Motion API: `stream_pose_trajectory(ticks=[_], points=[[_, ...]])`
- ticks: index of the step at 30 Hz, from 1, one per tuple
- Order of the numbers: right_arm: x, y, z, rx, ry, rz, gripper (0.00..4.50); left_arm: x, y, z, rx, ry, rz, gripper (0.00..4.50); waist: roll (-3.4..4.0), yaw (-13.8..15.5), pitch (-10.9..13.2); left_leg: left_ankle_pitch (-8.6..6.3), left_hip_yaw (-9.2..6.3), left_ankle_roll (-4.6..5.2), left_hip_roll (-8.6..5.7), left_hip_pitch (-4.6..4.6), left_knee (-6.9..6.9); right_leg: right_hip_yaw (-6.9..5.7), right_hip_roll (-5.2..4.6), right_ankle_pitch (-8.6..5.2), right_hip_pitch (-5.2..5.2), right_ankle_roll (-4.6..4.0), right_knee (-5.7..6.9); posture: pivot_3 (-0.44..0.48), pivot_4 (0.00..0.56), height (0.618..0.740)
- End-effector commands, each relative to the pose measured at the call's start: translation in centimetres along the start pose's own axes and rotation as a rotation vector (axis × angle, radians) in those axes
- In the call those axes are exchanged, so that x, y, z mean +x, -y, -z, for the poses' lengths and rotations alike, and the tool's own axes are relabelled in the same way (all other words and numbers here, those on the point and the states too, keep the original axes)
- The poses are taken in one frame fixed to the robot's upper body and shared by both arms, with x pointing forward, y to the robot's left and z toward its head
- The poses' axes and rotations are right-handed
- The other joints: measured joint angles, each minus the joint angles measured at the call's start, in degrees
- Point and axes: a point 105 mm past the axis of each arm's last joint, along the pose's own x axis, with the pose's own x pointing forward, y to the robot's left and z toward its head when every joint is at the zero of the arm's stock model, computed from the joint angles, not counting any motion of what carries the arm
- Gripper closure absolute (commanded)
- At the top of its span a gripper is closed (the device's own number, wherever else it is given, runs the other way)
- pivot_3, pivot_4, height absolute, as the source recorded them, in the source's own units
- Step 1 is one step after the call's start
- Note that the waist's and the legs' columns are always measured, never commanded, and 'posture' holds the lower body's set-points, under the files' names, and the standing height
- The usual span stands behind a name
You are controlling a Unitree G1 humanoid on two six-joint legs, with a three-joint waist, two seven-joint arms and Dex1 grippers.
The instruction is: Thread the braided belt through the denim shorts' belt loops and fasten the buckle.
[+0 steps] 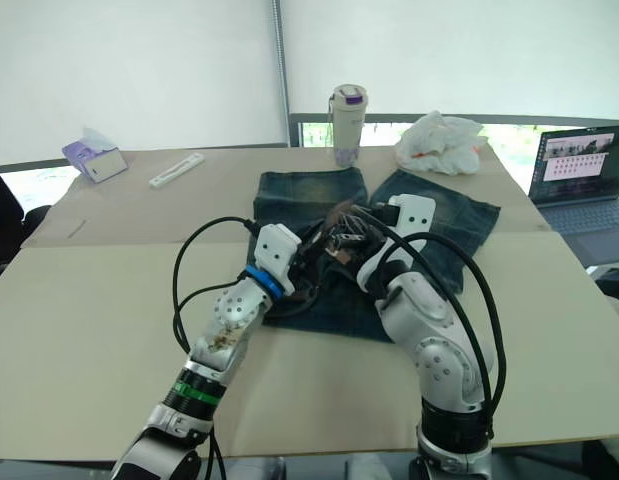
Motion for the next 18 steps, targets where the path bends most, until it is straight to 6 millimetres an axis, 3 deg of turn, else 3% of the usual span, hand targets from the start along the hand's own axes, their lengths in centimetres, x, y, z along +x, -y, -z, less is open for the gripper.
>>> stream_pose_trajectory(ticks=[1,11,15,18], points=[[-0.4,-0.8,-1.2,-0.018,0.058,-0.038,4.5,-0.3,-0.7,-2.0,-0.004,0.035,-0.012,3.4,0.0,-0.16,0.0,0.0,-0.02,0.0,0.01,0.01,0.0,0.0,0.01,0.0,0.0,0.0,0.01,0.0,0.15,0.74],[-0.3,-0.9,-1.0,-0.02,0.056,-0.044,4.5,0.3,-0.9,-3.1,0.068,0.045,-0.01,3.4,0.0,-0.25,0.0,0.0,-0.01,0.0,0.0,0.01,0.0,0.0,0.01,0.0,0.0,0.0,0.02,0.0,0.15,0.74],[-0.3,-0.9,-1.0,-0.019,0.057,-0.043,4.5,0.3,-0.6,-3.8,0.121,0.08,0.008,4.43,0.01,-0.26,0.0,0.0,-0.01,0.0,0.0,0.01,0.0,0.0,0.0,0.0,0.0,0.0,0.02,0.0,0.15,0.74],[-0.2,-0.9,-1.0,-0.019,0.057,-0.04,4.5,0.2,-0.7,-3.6,0.114,0.074,-0.002,4.43,0.01,-0.24,0.0,0.0,-0.02,0.0,0.01,0.02,0.0,0.0,0.0,0.0,0.0,0.0,0.02,0.0,0.15,0.74]])
